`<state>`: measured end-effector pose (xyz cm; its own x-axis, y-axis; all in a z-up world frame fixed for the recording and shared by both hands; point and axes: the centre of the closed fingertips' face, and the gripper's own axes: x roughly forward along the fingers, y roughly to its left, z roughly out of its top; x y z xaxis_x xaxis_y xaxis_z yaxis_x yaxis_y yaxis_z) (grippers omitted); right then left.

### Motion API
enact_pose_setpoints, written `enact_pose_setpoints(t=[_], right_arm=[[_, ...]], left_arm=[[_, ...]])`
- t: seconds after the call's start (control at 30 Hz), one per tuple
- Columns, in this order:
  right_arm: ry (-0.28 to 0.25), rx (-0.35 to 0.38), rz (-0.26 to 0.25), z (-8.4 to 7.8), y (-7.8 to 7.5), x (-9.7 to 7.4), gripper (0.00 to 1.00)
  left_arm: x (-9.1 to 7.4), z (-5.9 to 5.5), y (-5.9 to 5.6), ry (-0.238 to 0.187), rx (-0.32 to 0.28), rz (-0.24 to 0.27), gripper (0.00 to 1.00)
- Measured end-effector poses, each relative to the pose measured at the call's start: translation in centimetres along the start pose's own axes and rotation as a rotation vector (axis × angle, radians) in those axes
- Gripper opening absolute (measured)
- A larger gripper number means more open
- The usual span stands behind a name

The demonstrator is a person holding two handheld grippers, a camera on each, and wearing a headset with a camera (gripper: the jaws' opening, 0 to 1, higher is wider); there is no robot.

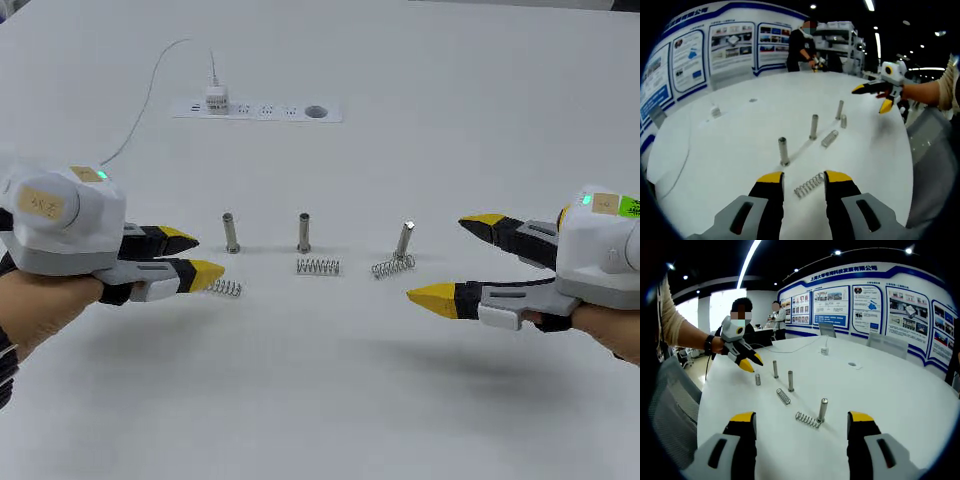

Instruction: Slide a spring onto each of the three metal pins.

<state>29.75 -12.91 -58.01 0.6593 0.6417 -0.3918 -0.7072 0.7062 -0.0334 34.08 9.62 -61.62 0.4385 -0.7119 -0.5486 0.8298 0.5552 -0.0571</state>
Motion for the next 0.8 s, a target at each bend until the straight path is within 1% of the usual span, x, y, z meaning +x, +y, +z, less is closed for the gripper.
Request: enact_pose_setpoints(t=[0.03,0.07,0.23,0.3,0.43,0.5,0.6,0.67,0.8], right_arm=[[0.001,0.000,-0.001,0.0,0.0,0.0,0.75],[0.001,0.001,-0.001,0.0,0.0,0.0,0.75],[0.006,0.000,-0.004,-0.1,0.1,0.0,0.75],[0.008,0.000,-0.005,-0.1,0.1,0.0,0.75],[0.012,-0.001,-0.007,-0.1,0.1,-0.1,0.75],[0.014,-0.002,-0.009,-0.1,0.1,-0.1,0.75],[0.017,-0.002,-0.011,-0.1,0.0,-0.2,0.75],[0.020,-0.002,-0.011,-0.2,0.0,-0.2,0.75],[0.021,-0.003,-0.013,-0.2,0.0,-0.2,0.75]], left_arm=[[0.0,-0.3,-0.2,0.007,-0.006,-0.025,0.32],[0.1,-0.4,-0.3,0.007,-0.009,-0.031,0.32],[0.3,-1.3,-0.3,0.032,-0.003,-0.064,0.31],[0.4,-1.5,-0.2,0.038,0.004,-0.066,0.31],[0.6,-1.8,-0.1,0.048,0.013,-0.086,0.29],[0.7,-1.9,-0.2,0.051,0.018,-0.098,0.28],[1.0,-2.1,-0.5,0.059,0.042,-0.109,0.26],[1.1,-2.1,-0.6,0.062,0.043,-0.114,0.25],[1.4,-2.7,-0.6,0.076,0.059,-0.123,0.24]])
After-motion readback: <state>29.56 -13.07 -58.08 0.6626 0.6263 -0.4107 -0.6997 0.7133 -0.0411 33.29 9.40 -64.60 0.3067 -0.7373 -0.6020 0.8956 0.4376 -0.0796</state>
